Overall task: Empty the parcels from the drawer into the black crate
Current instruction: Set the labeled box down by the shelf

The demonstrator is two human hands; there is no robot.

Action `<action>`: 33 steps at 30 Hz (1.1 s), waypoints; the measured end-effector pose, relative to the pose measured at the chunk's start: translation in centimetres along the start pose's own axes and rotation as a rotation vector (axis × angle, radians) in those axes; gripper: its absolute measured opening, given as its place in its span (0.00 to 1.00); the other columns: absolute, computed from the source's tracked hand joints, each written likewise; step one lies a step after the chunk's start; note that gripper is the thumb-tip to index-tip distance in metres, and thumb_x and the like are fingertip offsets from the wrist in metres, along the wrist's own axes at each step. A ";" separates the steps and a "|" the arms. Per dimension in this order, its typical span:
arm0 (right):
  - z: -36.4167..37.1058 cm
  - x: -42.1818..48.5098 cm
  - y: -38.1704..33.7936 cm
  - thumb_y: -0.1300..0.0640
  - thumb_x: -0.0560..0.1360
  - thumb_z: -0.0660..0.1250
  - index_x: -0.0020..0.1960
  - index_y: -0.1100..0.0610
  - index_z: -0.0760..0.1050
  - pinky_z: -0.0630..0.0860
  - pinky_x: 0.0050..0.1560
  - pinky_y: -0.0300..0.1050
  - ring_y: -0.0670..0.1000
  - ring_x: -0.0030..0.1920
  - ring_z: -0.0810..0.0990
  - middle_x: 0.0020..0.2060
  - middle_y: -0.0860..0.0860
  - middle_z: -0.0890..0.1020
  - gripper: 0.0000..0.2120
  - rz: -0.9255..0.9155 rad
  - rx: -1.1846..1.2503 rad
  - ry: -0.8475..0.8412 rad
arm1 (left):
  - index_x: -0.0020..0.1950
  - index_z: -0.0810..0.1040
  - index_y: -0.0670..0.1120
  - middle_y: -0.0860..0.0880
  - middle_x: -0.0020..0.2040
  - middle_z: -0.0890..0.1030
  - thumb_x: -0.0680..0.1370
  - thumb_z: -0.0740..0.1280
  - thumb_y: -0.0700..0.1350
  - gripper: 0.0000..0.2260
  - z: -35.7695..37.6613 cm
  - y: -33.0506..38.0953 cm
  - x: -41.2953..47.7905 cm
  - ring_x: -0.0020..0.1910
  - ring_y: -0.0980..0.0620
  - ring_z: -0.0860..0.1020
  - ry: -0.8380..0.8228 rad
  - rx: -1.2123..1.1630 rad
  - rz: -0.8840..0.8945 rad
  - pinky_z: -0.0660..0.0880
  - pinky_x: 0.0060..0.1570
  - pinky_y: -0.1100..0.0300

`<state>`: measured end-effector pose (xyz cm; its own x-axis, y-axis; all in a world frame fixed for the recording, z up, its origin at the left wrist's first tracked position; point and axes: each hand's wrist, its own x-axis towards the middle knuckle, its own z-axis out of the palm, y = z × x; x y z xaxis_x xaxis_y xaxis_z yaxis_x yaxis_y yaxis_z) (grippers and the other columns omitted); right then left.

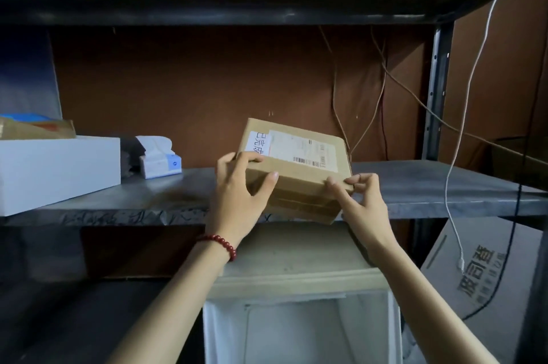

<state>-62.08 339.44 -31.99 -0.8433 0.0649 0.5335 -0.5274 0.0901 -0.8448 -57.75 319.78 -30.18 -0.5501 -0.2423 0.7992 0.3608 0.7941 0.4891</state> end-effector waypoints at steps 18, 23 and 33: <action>-0.7 -14.4 8.7 0.43 0.62 0.74 0.61 0.44 0.71 0.78 0.52 0.37 0.44 0.55 0.80 0.58 0.40 0.77 0.29 0.253 0.109 -0.231 | 0.69 0.67 0.56 0.58 0.58 0.68 0.60 0.79 0.57 0.40 -2.6 -4.2 -18.6 0.56 0.73 0.68 0.055 -0.152 -0.309 0.68 0.48 0.73; -0.6 -15.1 12.5 0.44 0.62 0.74 0.56 0.42 0.69 0.75 0.44 0.32 0.37 0.51 0.78 0.54 0.36 0.76 0.26 0.293 0.120 -0.174 | 0.68 0.68 0.55 0.58 0.62 0.69 0.61 0.76 0.59 0.37 0.4 -6.6 -21.3 0.58 0.76 0.65 -0.050 -0.210 -0.349 0.65 0.47 0.82; 0.2 -14.5 16.6 0.43 0.63 0.75 0.59 0.42 0.68 0.78 0.48 0.35 0.35 0.53 0.78 0.57 0.40 0.78 0.27 0.283 0.148 -0.086 | 0.61 0.65 0.70 0.66 0.60 0.77 0.65 0.67 0.65 0.26 3.0 -10.0 -21.9 0.59 0.69 0.73 -0.205 -0.600 -0.569 0.71 0.47 0.77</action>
<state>-58.61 339.79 -53.74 -0.9607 -0.0182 0.2769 -0.2753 -0.0650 -0.9592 -51.57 318.84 -53.61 -0.8731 -0.3635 0.3249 0.2946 0.1377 0.9456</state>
